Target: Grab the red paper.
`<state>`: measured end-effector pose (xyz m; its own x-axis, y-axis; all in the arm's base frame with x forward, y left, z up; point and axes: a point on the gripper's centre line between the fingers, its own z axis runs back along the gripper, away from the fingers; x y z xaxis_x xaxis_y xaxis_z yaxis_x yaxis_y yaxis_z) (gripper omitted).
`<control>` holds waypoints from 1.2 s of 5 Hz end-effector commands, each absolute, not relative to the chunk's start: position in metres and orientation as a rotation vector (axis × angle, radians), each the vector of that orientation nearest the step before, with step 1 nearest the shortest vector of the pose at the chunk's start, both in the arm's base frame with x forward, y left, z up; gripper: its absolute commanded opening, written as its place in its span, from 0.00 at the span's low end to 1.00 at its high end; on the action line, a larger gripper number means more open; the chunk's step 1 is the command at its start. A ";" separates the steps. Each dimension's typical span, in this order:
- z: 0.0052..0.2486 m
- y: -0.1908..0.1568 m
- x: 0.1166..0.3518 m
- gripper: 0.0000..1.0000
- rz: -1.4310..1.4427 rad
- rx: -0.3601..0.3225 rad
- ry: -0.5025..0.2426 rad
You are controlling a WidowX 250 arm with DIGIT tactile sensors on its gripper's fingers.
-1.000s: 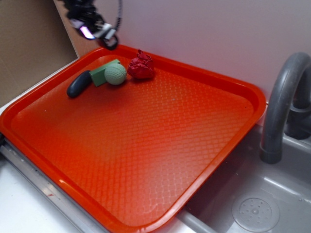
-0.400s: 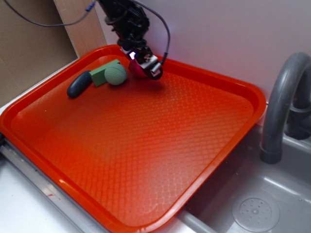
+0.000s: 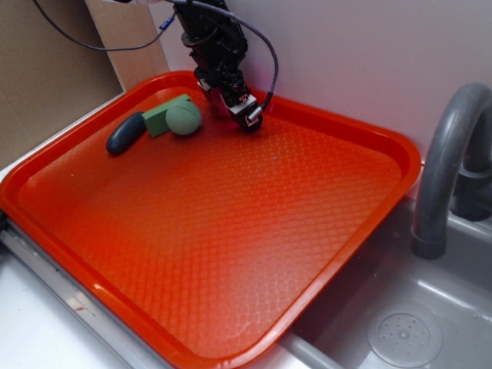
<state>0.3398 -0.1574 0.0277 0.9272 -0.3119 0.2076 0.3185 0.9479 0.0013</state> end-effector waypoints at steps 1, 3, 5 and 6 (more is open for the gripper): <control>0.077 -0.164 0.315 0.00 -0.290 -0.025 -0.199; 0.173 -0.160 0.242 0.00 -0.068 0.022 -0.156; 0.224 -0.154 0.174 0.00 0.011 -0.040 -0.086; 0.217 -0.143 0.174 0.00 0.042 -0.066 -0.073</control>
